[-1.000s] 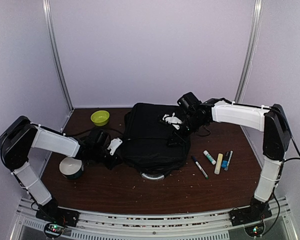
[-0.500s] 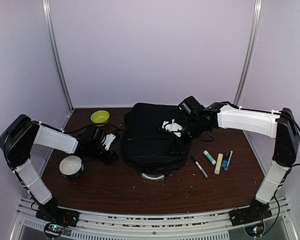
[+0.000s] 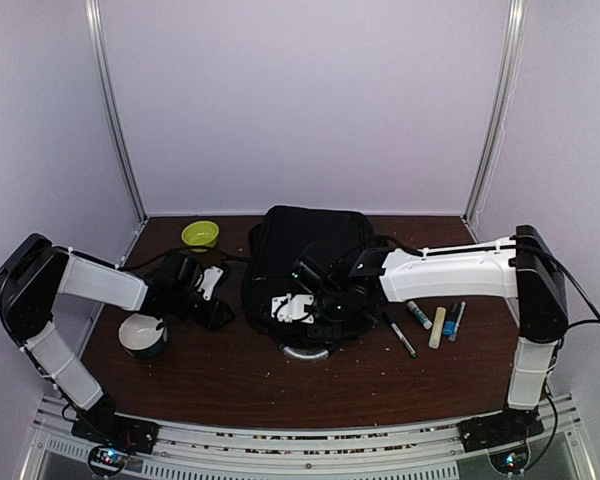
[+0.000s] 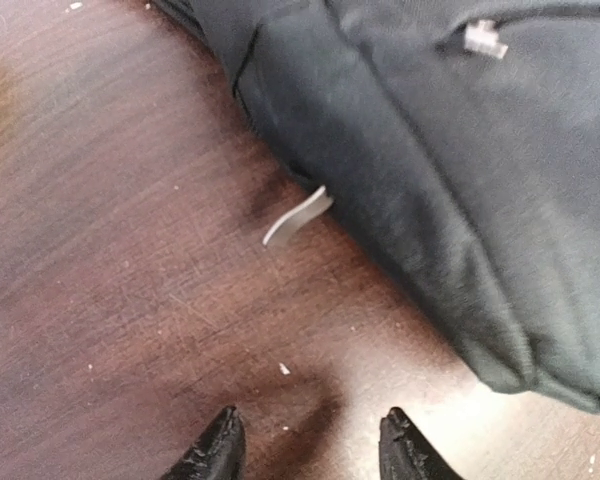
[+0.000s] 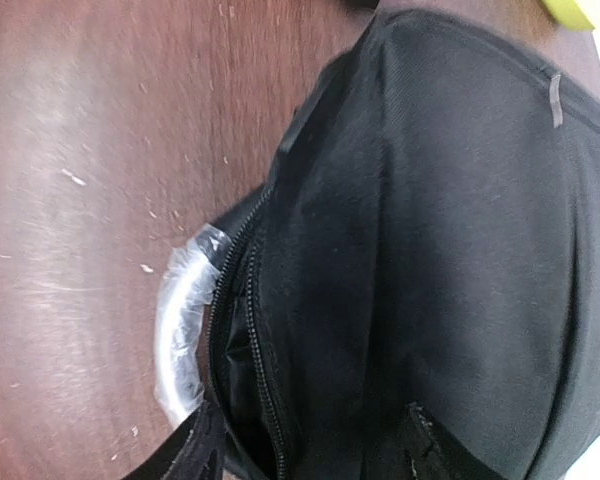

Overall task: Pack the student bag
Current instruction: Pick up the largest pocket of the bag from the student bag.

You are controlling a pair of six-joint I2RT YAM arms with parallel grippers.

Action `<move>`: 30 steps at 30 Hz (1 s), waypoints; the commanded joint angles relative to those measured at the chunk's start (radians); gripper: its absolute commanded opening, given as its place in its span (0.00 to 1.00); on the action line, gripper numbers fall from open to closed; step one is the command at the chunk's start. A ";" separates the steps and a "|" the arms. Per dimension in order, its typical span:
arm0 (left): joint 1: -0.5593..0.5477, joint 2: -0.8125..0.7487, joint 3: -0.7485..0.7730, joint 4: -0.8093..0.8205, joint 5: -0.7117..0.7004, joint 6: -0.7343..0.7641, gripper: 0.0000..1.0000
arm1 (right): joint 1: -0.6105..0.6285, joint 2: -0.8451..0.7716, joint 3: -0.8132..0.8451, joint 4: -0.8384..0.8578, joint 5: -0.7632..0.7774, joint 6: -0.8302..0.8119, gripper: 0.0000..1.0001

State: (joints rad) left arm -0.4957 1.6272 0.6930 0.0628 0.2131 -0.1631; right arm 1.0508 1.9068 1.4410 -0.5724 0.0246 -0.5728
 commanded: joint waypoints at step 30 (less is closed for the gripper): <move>-0.024 0.106 0.059 0.176 0.308 0.146 0.54 | 0.014 -0.209 -0.210 0.025 0.016 -0.038 0.00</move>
State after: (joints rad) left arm -0.5030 1.6825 0.6918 0.1650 0.4358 -0.0536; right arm 1.0645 1.7184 1.2510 -0.5213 0.0807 -0.6247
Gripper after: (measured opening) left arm 0.555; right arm 0.017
